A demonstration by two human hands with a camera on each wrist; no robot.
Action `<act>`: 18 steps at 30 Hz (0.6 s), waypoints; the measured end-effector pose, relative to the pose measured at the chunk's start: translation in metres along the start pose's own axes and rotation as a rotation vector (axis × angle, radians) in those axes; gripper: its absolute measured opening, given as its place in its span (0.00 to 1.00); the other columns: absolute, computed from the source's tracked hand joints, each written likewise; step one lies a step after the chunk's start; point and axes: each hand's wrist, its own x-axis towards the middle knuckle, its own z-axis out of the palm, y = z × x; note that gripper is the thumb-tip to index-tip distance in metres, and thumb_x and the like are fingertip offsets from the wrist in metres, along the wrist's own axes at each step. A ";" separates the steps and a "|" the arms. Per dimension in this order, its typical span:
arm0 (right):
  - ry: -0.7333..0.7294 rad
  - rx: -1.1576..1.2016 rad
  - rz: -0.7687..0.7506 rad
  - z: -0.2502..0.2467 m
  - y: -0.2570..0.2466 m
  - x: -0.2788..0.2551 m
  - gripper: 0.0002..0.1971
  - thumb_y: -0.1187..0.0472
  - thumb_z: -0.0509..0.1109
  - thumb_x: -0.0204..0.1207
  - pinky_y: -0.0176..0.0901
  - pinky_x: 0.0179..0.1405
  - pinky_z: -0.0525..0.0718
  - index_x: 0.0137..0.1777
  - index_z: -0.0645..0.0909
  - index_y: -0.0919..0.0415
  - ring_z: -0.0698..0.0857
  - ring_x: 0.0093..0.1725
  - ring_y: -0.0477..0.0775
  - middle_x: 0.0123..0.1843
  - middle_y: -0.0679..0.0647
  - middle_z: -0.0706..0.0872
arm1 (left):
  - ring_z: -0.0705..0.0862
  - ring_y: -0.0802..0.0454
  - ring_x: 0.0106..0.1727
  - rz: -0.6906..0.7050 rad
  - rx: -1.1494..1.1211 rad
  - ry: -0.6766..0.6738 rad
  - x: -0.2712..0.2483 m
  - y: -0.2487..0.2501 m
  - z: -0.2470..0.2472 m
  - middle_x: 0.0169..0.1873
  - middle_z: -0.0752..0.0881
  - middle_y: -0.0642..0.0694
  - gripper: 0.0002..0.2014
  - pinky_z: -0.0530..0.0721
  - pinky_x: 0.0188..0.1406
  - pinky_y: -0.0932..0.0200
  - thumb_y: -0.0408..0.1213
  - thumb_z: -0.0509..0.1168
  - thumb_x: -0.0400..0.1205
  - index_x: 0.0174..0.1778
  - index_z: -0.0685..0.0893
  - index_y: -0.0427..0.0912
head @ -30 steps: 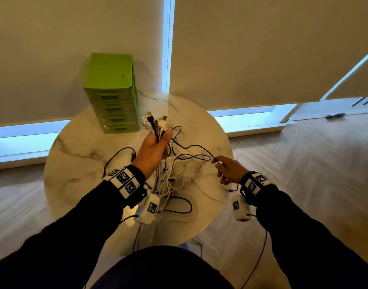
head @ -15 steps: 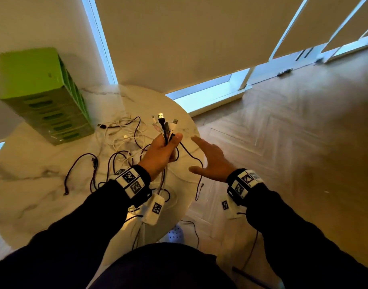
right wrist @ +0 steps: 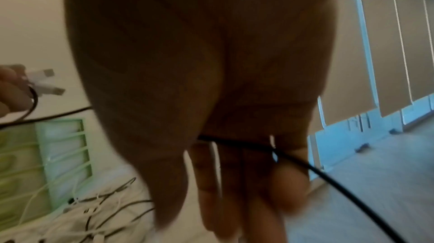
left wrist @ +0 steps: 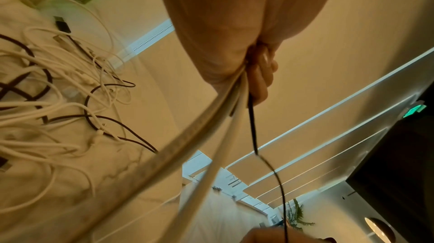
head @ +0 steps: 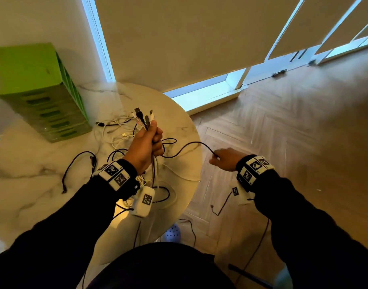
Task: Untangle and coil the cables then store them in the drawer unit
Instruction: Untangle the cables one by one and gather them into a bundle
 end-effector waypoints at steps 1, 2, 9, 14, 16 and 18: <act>-0.118 -0.044 0.039 0.006 0.001 0.001 0.31 0.37 0.70 0.78 0.52 0.65 0.79 0.75 0.73 0.56 0.83 0.66 0.59 0.65 0.57 0.85 | 0.60 0.59 0.21 -0.006 -0.025 -0.004 -0.001 0.000 -0.001 0.24 0.66 0.53 0.18 0.59 0.21 0.63 0.46 0.52 0.93 0.40 0.74 0.41; -0.193 -0.031 0.026 0.012 -0.001 0.000 0.47 0.33 0.77 0.69 0.55 0.73 0.76 0.83 0.63 0.53 0.77 0.75 0.60 0.76 0.58 0.78 | 0.61 0.59 0.21 -0.009 -0.046 -0.008 -0.002 0.001 -0.003 0.24 0.67 0.52 0.18 0.60 0.21 0.64 0.46 0.53 0.92 0.40 0.74 0.41; 0.030 0.489 -0.481 0.026 -0.072 -0.006 0.58 0.36 0.79 0.69 0.53 0.84 0.62 0.88 0.43 0.44 0.58 0.86 0.50 0.89 0.52 0.55 | 0.66 0.57 0.23 0.001 -0.020 -0.027 -0.008 -0.001 -0.014 0.24 0.68 0.52 0.18 0.66 0.22 0.63 0.46 0.53 0.92 0.40 0.74 0.40; 0.044 0.536 -0.596 0.027 -0.121 -0.013 0.26 0.47 0.68 0.84 0.48 0.48 0.85 0.77 0.65 0.56 0.85 0.45 0.55 0.47 0.64 0.83 | 0.75 0.54 0.27 0.075 0.143 -0.014 -0.011 0.004 -0.023 0.26 0.74 0.51 0.18 0.77 0.28 0.60 0.47 0.53 0.92 0.44 0.77 0.38; 0.197 0.502 -0.608 0.022 -0.125 -0.014 0.14 0.48 0.62 0.87 0.58 0.41 0.80 0.60 0.72 0.59 0.77 0.37 0.55 0.39 0.61 0.79 | 0.82 0.52 0.31 0.120 0.266 0.013 -0.012 0.008 -0.031 0.30 0.79 0.49 0.19 0.84 0.34 0.58 0.47 0.53 0.92 0.48 0.79 0.37; 0.278 0.540 -0.606 0.018 -0.121 -0.013 0.14 0.48 0.59 0.89 0.55 0.41 0.79 0.51 0.71 0.60 0.75 0.37 0.54 0.40 0.56 0.80 | 0.86 0.52 0.34 0.149 0.334 0.043 -0.012 0.011 -0.041 0.34 0.82 0.45 0.19 0.88 0.37 0.58 0.47 0.52 0.93 0.52 0.80 0.35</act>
